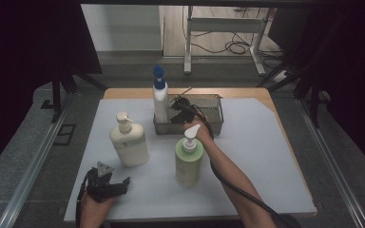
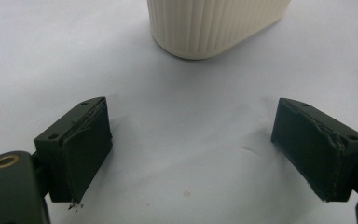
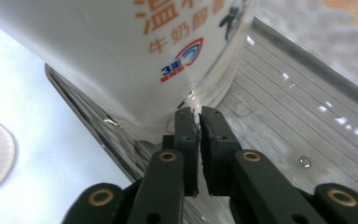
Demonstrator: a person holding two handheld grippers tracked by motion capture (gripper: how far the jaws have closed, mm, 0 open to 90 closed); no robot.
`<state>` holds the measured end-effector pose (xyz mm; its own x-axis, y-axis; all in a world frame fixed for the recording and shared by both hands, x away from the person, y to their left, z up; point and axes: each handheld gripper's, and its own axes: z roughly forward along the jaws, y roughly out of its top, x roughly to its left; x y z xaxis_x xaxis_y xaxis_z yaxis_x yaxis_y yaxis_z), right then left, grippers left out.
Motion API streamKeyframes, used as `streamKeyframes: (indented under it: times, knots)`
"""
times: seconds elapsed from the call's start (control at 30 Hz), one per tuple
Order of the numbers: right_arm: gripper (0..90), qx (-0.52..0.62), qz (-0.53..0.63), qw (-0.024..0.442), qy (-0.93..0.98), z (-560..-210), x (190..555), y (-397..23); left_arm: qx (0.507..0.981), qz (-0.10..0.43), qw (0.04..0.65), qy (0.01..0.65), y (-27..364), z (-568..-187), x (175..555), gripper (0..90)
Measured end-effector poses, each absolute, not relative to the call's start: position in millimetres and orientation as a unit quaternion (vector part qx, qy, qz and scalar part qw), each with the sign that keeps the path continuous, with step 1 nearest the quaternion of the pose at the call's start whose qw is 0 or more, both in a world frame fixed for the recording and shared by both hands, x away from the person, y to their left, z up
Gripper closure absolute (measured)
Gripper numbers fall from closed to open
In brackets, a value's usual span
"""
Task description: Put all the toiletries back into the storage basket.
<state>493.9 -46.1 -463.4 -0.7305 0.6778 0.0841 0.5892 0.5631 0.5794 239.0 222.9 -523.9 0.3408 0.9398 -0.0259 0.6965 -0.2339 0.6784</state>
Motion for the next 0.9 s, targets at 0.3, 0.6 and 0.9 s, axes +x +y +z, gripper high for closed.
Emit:
streamKeyframes:
  times: [0.3,0.6,0.9]
  knots:
    - [85.6,0.363,0.306,0.071,0.877,-463.0,494.3,-47.6,0.760,0.199,0.305,0.538,222.9,-523.9,239.1,11.8]
    - [86.0,0.362,0.310,0.071,0.876,-463.6,492.7,-47.7,0.761,0.199,0.304,0.538,223.0,-523.8,239.1,11.8]
    - [79.9,0.359,0.323,0.066,0.873,-462.6,490.9,-54.0,0.760,0.199,0.304,0.538,223.0,-523.8,239.0,11.8]
